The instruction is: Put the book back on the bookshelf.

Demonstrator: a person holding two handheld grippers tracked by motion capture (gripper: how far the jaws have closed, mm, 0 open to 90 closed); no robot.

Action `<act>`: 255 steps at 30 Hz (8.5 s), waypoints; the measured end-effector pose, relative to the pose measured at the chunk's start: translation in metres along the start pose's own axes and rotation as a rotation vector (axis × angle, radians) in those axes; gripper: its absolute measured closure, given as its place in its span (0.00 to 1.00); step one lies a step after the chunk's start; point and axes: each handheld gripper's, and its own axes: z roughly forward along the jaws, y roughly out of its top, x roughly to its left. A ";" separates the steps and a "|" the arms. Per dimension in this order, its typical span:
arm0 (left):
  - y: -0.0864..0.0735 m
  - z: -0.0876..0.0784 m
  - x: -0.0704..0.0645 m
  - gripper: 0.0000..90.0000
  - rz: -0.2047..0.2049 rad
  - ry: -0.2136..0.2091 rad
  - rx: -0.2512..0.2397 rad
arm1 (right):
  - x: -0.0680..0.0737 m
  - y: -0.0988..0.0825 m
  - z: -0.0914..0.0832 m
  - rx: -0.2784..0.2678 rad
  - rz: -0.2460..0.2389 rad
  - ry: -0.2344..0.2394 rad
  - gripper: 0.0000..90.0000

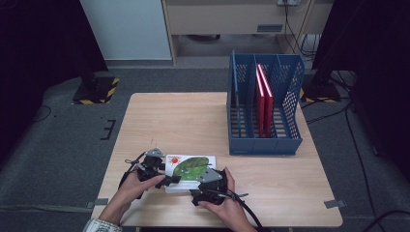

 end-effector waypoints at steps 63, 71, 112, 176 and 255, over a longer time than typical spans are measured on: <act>0.001 -0.004 0.002 0.59 0.062 -0.103 -0.079 | -0.045 -0.015 -0.012 0.041 0.153 0.180 0.05; 0.003 -0.009 -0.003 0.67 0.109 -0.129 -0.107 | -0.044 -0.015 -0.010 0.039 0.158 0.205 0.04; 0.004 -0.013 -0.003 0.74 0.154 -0.165 -0.103 | -0.053 -0.014 -0.008 0.043 0.195 0.257 0.04; -0.007 -0.007 -0.003 0.92 0.330 -0.056 -0.077 | -0.055 -0.001 -0.005 -0.069 0.079 0.164 0.27; -0.033 -0.035 0.001 0.68 0.302 0.058 -0.167 | -0.055 0.061 -0.032 -0.117 -0.190 0.388 0.55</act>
